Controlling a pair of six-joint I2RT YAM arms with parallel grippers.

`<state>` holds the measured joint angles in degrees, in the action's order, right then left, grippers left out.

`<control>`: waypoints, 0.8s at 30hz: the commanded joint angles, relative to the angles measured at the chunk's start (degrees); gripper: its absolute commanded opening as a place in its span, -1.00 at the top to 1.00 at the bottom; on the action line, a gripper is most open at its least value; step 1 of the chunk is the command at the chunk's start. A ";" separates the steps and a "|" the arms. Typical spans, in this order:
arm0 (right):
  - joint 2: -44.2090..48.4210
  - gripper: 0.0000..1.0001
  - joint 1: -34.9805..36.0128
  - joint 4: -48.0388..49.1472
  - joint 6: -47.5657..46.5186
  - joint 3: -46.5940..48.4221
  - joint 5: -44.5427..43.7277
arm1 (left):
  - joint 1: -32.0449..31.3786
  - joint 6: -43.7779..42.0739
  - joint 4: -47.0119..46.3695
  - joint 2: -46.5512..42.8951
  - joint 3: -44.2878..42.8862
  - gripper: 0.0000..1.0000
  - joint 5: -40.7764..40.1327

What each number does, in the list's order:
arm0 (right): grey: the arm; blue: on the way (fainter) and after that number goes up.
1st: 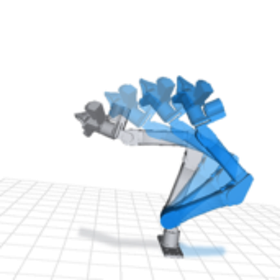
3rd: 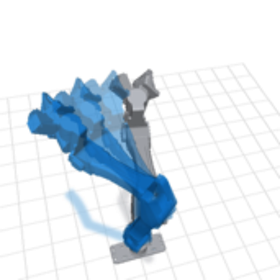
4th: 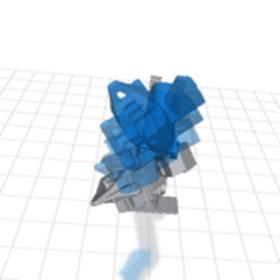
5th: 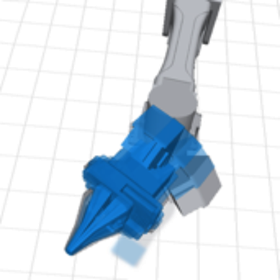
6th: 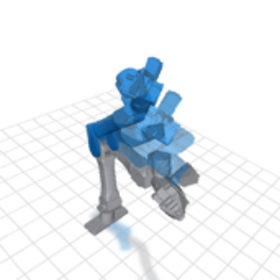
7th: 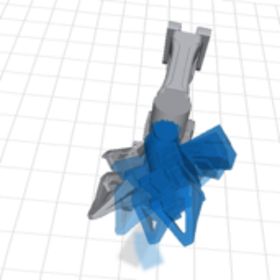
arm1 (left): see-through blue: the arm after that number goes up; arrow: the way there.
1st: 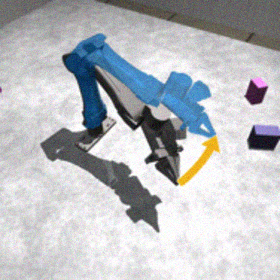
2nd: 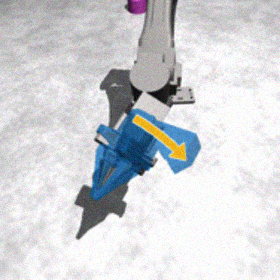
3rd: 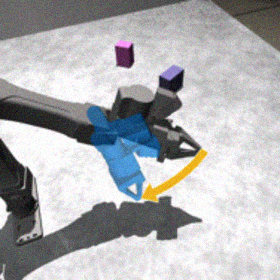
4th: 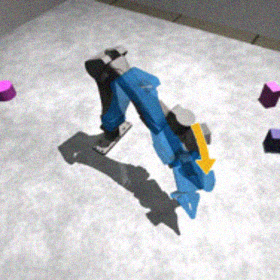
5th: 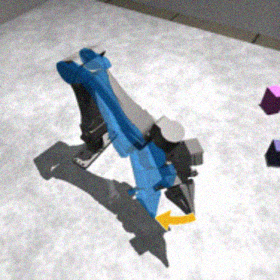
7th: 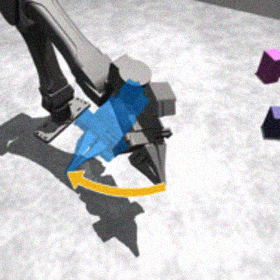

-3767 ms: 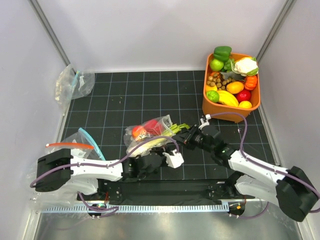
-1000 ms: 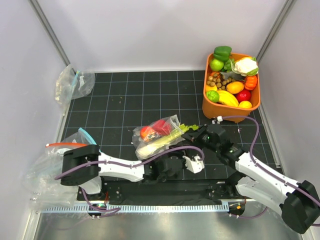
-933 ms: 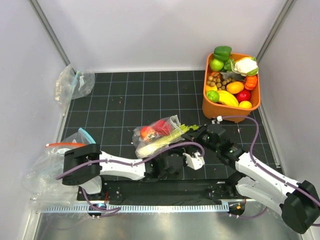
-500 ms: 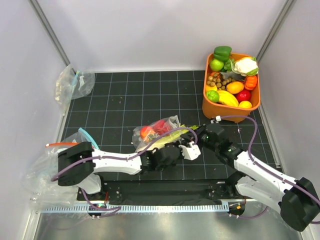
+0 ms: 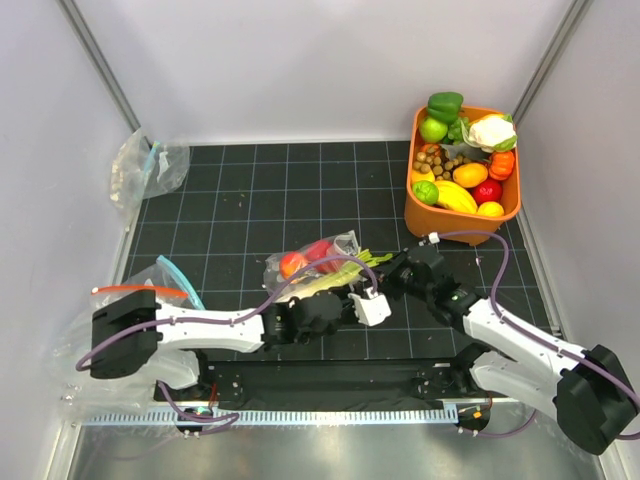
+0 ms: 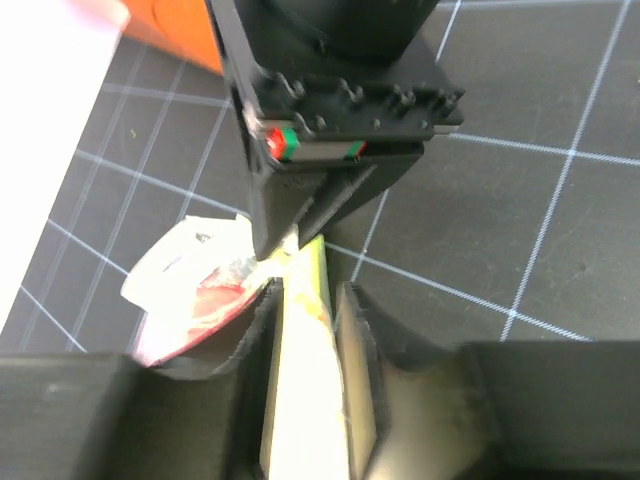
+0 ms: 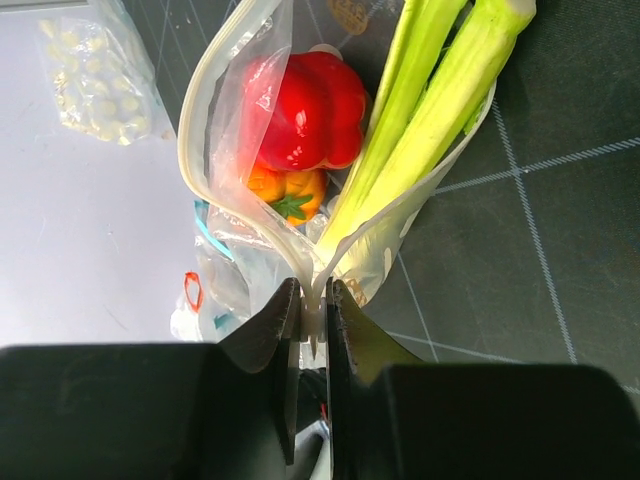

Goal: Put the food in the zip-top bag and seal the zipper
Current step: Zip the zipper food storage bag at the center of the board.

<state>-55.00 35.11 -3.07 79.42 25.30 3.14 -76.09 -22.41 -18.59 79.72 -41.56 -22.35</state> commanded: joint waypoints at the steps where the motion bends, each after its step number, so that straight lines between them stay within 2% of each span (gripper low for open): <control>1: 2.62 0.97 -0.13 2.81 0.21 -0.51 0.64 | -0.11 1.50 -0.40 3.24 -2.99 0.30 -3.66; 2: 3.14 0.97 -0.13 2.63 0.21 -0.51 0.73 | -0.11 1.50 -0.31 4.03 -3.52 0.15 -4.19; 3: 4.02 0.96 -0.13 2.54 0.21 -0.51 0.82 | -0.11 1.58 -0.22 5.95 -4.05 0.09 -5.41; 9: 6.40 0.98 -0.13 1.93 0.30 -0.95 1.96 | 2.35 1.84 -1.80 9.84 -6.17 0.00 -8.15; 14: 7.19 0.98 -0.13 2.28 0.21 -1.22 2.57 | 6.04 3.08 -4.96 5.28 -2.21 -0.06 -2.27; 19: 6.05 0.98 -0.13 2.72 0.04 -1.04 4.60 | 7.54 3.43 -6.89 2.46 0.33 -0.09 -0.33; 24: 7.19 0.98 -0.13 2.81 -0.58 -1.13 4.07 | 7.54 0.97 -8.83 -1.84 4.02 -0.28 5.20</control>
<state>-48.73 35.11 -1.89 79.46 24.27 5.61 -68.95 -20.10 -21.82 81.73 -39.38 -20.93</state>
